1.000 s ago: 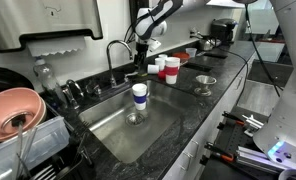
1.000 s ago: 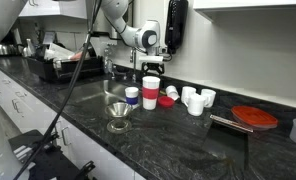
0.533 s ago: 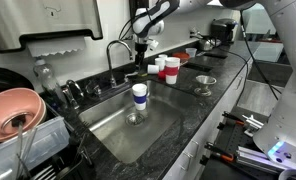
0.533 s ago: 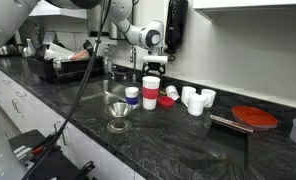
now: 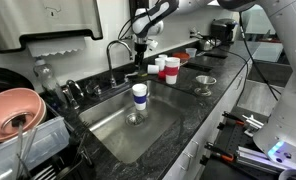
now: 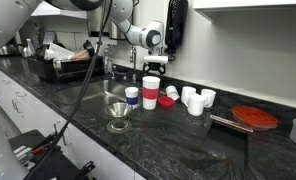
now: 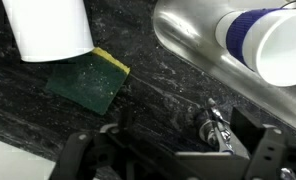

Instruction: Open the left handle of the tap then close it

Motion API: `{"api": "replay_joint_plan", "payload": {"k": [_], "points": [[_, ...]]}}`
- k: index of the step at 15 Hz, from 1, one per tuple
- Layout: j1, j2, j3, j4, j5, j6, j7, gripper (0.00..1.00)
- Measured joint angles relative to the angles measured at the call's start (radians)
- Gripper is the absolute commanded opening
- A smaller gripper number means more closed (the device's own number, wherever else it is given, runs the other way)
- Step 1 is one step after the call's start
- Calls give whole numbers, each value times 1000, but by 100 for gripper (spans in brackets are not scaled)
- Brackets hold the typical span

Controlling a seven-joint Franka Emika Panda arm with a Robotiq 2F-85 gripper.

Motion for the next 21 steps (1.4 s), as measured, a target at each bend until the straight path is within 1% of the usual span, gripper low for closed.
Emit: {"api": "replay_joint_plan", "payload": {"k": [5,13,18,19,20,21], "points": [[6,0,-8,-9,-21,5,15,100],[9,1,15,-21,-19,4,-6,100],[15,1,13,-32,-29,14,-6,100],[15,1,12,-33,-32,15,-6,96],[15,1,11,-35,-33,17,-6,89],[15,1,10,-36,-35,19,-6,86]]}}
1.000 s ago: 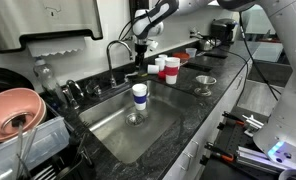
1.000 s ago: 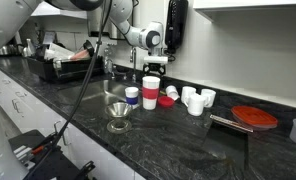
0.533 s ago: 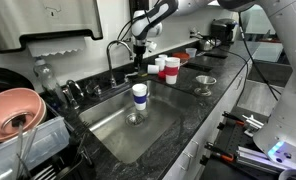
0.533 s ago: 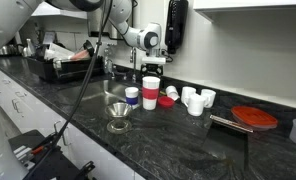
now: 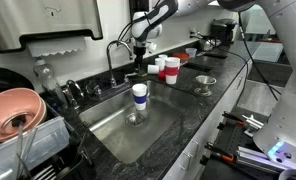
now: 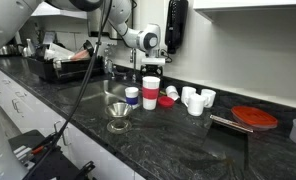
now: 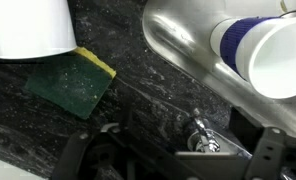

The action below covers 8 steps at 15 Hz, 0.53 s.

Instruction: Open the left handle of the tap then close it

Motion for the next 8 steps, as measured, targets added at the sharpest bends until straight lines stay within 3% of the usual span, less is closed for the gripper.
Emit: {"api": "replay_joint_plan", "payload": {"k": [2,3,5,8], "points": [[0,0,-1,-1,-1,2,0,78],[0,0,-1,-1,-1,3,0,80],[0,0,-1,-1,-1,4,0,55],[0,0,-1,-1,-1,9,0,37]]}}
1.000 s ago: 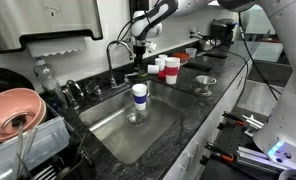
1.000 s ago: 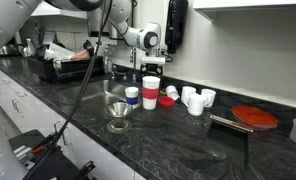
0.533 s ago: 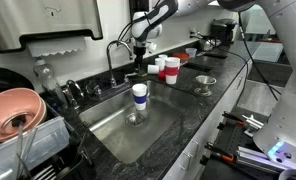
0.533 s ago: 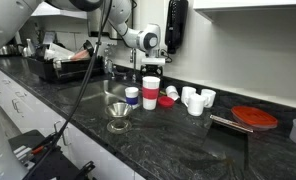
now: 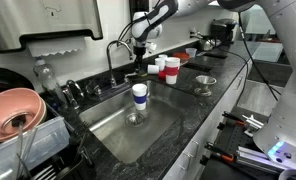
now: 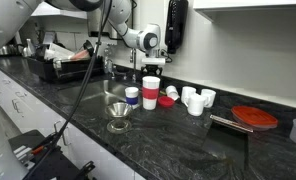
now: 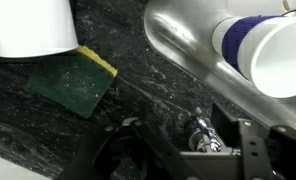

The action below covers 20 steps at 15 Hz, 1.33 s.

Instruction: Open the left handle of the tap then close it

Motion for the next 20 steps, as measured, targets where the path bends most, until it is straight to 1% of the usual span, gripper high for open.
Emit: {"api": "replay_joint_plan", "payload": {"k": [1,5,6,7,8,9,20], "points": [[0,0,0,0,0,3,0,29],[4,0,6,-4,1,0,0,3],[6,0,8,-6,2,-1,0,1],[7,0,9,-8,4,-5,0,1],[8,-2,11,-8,7,-15,-3,4],[7,-2,11,-8,9,-16,-5,3],[7,-3,11,-8,17,-20,-16,4]]}}
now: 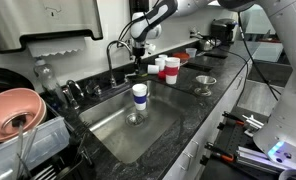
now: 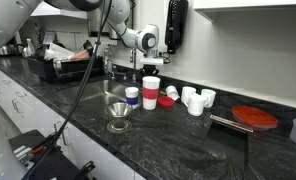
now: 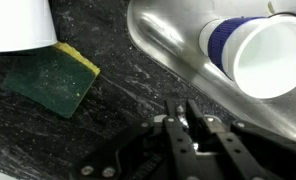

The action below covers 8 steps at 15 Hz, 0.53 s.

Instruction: Open the left handle of the tap then close it

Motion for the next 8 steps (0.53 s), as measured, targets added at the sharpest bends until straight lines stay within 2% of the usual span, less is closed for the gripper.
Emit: {"api": "replay_joint_plan", "payload": {"k": [8], "points": [[0,-7,0,-13,4,11,2,4]]}}
